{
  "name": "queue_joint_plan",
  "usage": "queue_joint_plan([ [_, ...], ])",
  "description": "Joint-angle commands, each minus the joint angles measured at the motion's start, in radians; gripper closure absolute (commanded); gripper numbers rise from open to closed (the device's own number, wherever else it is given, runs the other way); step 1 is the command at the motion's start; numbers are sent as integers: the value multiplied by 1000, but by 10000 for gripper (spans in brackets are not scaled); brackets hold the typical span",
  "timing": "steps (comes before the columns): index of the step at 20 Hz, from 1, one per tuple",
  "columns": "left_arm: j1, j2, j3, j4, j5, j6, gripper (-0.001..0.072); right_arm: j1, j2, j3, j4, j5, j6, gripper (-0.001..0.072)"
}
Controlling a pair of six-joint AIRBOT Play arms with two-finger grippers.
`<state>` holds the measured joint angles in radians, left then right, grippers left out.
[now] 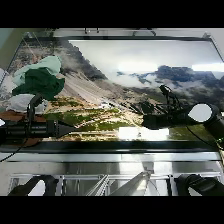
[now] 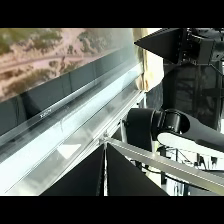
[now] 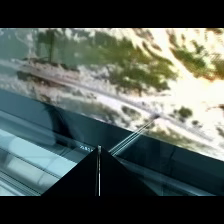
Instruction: Fold the shirts.
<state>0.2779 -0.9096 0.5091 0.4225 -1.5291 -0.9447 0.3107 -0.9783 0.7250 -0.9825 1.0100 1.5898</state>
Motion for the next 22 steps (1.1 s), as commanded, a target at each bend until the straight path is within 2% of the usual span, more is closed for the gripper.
queue_joint_plan([
  [1, 1, 1, -1, 1, 0, 1, 694, 1, -1, 0, 0, 0, 0, 682],
  [4, 1, 1, 31, 5, -12, 1, 712, 1, -1, 0, 0, 0, 0, 682],
  [7, 56, 0, 253, 30, 46, -40, 711, 1, -1, 0, 0, 0, 0, 682],
  [8, 85, -3, 355, 87, 116, -64, 567, 1, -1, 0, 0, 0, 0, 682],
  [9, 106, -19, 450, 148, 198, -109, 311, 1, -1, 0, 0, 0, 0, 682],
  [10, 118, -49, 543, 208, 278, -136, -10, 1, -1, 0, 0, 0, 0, 682],
  [14, 85, -323, 948, 451, 474, -134, -10, 1, -1, 0, 0, 0, 0, 682],
  [16, 51, -543, 1163, 589, 476, -142, -9, 1, -1, 0, 0, -1, 0, 682],
  [20, -32, -1008, 1575, 709, 460, -142, -6, 1, -1, 0, 0, -63, 0, 682],
  [21, -54, -1101, 1651, 740, 479, -142, -6, 1, -1, 0, 0, -63, 0, 682],
  [22, -79, -1170, 1668, 790, 554, -142, -5, 1, -1, 0, 0, -63, 0, 682],
])
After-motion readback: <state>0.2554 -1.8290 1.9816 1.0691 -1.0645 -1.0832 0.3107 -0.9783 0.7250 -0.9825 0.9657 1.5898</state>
